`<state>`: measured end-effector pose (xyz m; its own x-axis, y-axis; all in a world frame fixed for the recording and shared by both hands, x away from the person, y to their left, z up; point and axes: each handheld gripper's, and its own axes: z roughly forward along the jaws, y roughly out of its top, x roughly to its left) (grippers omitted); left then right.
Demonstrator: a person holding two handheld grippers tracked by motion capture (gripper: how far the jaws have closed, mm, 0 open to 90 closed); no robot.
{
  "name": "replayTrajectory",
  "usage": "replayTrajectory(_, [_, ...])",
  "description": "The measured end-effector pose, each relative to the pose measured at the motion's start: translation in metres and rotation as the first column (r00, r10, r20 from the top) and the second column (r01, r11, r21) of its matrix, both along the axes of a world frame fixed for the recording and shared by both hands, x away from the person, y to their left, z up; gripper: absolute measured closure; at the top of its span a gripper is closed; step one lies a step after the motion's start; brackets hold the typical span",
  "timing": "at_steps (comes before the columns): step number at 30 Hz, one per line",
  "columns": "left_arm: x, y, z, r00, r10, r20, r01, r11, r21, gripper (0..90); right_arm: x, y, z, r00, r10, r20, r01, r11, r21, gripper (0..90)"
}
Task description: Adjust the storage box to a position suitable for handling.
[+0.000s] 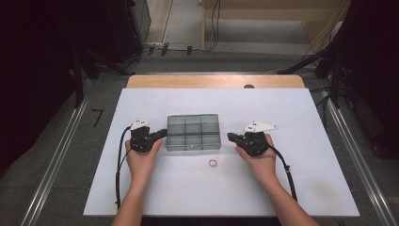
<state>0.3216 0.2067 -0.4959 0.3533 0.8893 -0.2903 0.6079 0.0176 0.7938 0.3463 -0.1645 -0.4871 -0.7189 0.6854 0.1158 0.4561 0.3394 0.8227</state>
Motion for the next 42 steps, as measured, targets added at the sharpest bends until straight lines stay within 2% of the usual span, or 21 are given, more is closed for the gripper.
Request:
replayTrajectory(7, [0.001, -0.003, -0.001, 1.0000, -0.007, 0.002, 0.007, 1.0000, -0.005, 90.0, 0.015, 0.009, -0.010, 0.9990, -0.017, -0.041, 0.016, 0.9998, -0.013, 88.1])
replayTrajectory(13, [0.002, -0.008, -0.001, 0.9998, -0.018, 0.003, 0.018, 0.9997, -0.016, 90.0, 0.017, 0.011, -0.013, 0.9977, -0.009, -0.067, 0.009, 1.0000, -0.001, 88.2])
replayTrajectory(15, [0.002, -0.009, -0.002, 0.9997, -0.024, 0.000, 0.024, 0.9993, -0.027, 90.0, 0.018, 0.010, -0.013, 0.9964, -0.023, -0.082, 0.023, 0.9997, -0.005, 88.1])
replayTrajectory(27, [0.002, -0.018, -0.001, 0.9995, -0.033, 0.001, 0.033, 0.9993, -0.020, 90.0, 0.017, 0.002, -0.013, 0.9953, -0.017, -0.095, 0.016, 0.9997, -0.018, 88.3])
replayTrajectory(37, [0.000, -0.028, -0.001, 0.9986, -0.053, -0.006, 0.053, 0.9983, -0.025, 90.0, 0.010, -0.012, -0.013, 0.9972, -0.022, -0.072, 0.023, 0.9997, 0.004, 88.3])
replayTrajectory(42, [0.000, -0.036, 0.000, 0.9976, -0.070, -0.004, 0.070, 0.9972, -0.028, 90.0, 0.006, -0.020, -0.014, 0.9967, -0.031, -0.074, 0.032, 0.9994, 0.013, 88.4])
